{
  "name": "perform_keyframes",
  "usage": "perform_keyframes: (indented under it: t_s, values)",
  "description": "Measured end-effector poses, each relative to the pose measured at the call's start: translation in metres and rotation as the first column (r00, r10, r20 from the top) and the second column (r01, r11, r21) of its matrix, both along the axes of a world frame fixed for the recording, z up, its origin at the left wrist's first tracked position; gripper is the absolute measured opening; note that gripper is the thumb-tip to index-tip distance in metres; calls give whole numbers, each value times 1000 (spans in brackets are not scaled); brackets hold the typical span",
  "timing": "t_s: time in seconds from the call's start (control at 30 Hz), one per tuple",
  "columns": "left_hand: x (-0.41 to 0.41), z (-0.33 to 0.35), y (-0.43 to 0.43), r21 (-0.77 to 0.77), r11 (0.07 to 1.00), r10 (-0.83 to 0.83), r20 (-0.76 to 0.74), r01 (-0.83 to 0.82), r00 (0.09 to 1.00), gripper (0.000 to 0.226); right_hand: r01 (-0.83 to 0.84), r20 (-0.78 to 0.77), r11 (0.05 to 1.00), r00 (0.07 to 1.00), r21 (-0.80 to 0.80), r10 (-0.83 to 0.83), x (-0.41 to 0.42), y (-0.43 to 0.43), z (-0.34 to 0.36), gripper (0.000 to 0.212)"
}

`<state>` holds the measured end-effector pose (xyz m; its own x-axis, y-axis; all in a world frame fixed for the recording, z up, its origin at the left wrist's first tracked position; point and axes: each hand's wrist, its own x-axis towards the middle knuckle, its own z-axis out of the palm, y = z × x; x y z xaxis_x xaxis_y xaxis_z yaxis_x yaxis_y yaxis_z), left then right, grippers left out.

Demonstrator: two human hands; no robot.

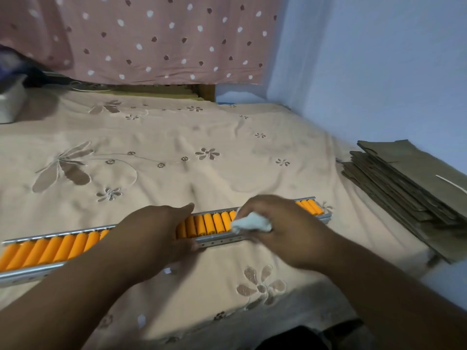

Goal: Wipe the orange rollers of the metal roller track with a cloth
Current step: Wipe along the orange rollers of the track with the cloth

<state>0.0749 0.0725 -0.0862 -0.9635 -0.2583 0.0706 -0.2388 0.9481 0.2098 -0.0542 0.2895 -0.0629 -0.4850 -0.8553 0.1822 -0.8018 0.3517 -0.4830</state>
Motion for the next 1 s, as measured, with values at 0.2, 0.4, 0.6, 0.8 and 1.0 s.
perform_keyframes:
  t_s: [0.2,0.4,0.6,0.8,1.0]
  values:
    - [1,6,1,80,996,40,47,-43,998,90,246,-109,955,958,-163,-266,-37,-29,-28,13]
    - [-2,-2,-3,217,976,40,-51,-28,998,125,89,-193,994,976,-60,-99,38,-95,-41,16]
    - [3,-12,-11,273,961,-8,-108,38,994,127,99,117,994,989,-39,-94,49,-56,-14,10]
    - [2,-10,11,-43,963,-267,-47,265,963,67,317,193,908,943,-274,-271,35,-16,-14,7]
    - [14,-16,-3,-88,958,-250,216,273,944,78,317,256,903,935,-289,-246,51,-20,-19,6]
